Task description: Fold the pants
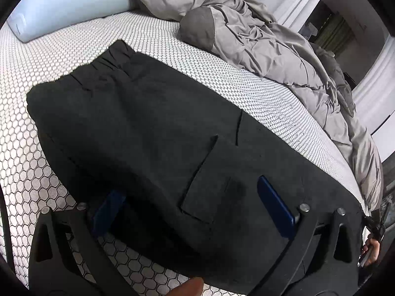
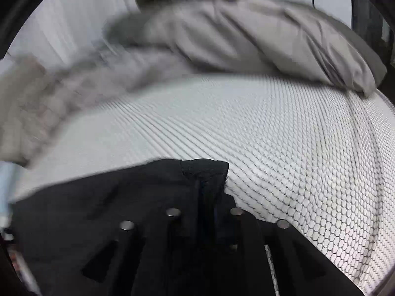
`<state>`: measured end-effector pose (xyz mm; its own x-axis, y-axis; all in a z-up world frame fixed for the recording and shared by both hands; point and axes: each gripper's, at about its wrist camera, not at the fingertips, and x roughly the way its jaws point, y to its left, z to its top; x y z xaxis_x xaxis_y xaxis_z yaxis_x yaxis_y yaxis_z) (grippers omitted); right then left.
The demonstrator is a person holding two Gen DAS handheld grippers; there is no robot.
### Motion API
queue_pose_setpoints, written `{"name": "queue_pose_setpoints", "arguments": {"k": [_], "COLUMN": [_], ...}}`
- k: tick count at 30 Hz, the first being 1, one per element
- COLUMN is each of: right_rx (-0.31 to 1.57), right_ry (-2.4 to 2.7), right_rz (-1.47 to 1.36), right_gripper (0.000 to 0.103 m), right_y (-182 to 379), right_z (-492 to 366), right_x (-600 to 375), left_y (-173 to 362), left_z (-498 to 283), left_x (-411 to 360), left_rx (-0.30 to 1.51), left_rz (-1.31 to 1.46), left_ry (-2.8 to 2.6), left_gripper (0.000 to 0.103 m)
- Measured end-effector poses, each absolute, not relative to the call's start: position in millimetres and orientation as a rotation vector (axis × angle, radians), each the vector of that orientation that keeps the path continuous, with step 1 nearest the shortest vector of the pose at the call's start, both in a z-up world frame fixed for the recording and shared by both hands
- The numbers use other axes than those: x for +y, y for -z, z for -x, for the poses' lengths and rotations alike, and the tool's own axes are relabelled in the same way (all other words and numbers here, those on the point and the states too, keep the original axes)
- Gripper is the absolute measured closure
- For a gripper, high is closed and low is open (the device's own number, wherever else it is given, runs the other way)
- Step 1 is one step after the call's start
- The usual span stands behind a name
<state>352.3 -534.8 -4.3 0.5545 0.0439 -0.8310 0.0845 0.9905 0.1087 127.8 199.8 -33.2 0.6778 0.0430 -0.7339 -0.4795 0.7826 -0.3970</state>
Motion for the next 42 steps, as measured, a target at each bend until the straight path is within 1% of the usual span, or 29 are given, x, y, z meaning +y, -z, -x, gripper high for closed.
{"name": "queue_pose_setpoints", "arguments": {"k": [1,2,3,5,8,9,11,16,19,22,24,27,30,34,37,38,39,40,41,42], "right_rx": [0.989,0.954,0.923,0.820,0.779,0.775,0.785,0.867,0.904,0.952,0.957,0.956,0.910,0.832,0.841,0.866,0.881,0.883,0.863,0.837], "right_ry": [0.045,0.050,0.061,0.111,0.099,0.052,-0.053,-0.320,-0.426,-0.483,-0.470,-0.418,-0.310,-0.176,-0.109,-0.112,-0.122,-0.135,-0.149,-0.153], "right_rz": [-0.155,-0.200,-0.233,-0.234,-0.173,-0.172,-0.138,0.027,0.160,0.322,0.353,0.261,0.116,-0.226,-0.466,-0.560,-0.641,-0.722,-0.796,-0.826], "right_gripper": [0.079,0.067,0.048,0.032,0.023,0.017,0.013,0.013,0.013,0.013,0.014,0.014,0.013,0.013,0.013,0.015,0.018,0.019,0.027,0.054], "right_y": [8.9,4.8,-1.7,-23.9,-51.0,-55.8,-59.6,-31.5,-6.7,26.1,41.9,28.5,10.9,-10.8,2.0,14.6,26.6,37.2,44.3,46.5], "right_z": [-353.2,-347.5,-340.6,-314.5,-281.3,-270.7,-248.2,-219.9,-216.2,-209.9,-206.3,-205.0,-198.4,-176.1,-164.4,-167.4,-172.7,-177.3,-183.2,-185.1], "right_x": [-537.8,-541.8,-545.0,-546.8,-528.1,-516.8,-485.8,-386.7,-326.8,-291.9,-304.7,-356.5,-419.8,-510.5,-554.3,-564.2,-570.5,-575.2,-579.1,-580.6], "left_y": [30.4,27.4,24.0,9.7,-12.8,-18.2,-22.9,-4.9,14.0,29.9,32.2,35.3,34.5,27.1,29.7,32.0,33.2,34.5,35.2,36.5], "left_z": [-126.4,-124.7,-122.5,-117.1,-113.0,-114.0,-120.8,-148.8,-160.0,-159.5,-153.2,-147.8,-146.9,-149.7,-151.8,-152.9,-154.3,-154.7,-154.9,-155.0], "left_x": [198.4,197.6,196.8,189.1,164.3,152.1,121.9,41.6,2.7,-9.7,-7.1,2.1,8.1,8.9,0.4,-1.0,-3.7,-5.3,-5.9,-6.4], "left_rx": [0.770,0.759,0.748,0.713,0.672,0.667,0.676,0.789,0.876,0.919,0.913,0.902,0.898,0.882,0.904,0.910,0.914,0.917,0.918,0.920], "left_rz": [0.614,0.616,0.618,0.595,0.510,0.484,0.433,0.408,0.301,0.196,0.171,0.178,0.196,0.264,0.226,0.212,0.204,0.194,0.184,0.179], "left_ry": [-0.315,-0.312,-0.306,-0.288,-0.224,-0.193,-0.119,0.133,0.183,0.164,0.155,0.152,0.147,0.173,0.167,0.151,0.146,0.143,0.136,0.127], "left_gripper": [0.001,0.001,0.001,0.001,0.001,0.001,0.001,0.001,0.001,0.001,0.001,0.001,0.001,0.001,0.001,0.001,0.001,0.001,0.001,0.001]}}
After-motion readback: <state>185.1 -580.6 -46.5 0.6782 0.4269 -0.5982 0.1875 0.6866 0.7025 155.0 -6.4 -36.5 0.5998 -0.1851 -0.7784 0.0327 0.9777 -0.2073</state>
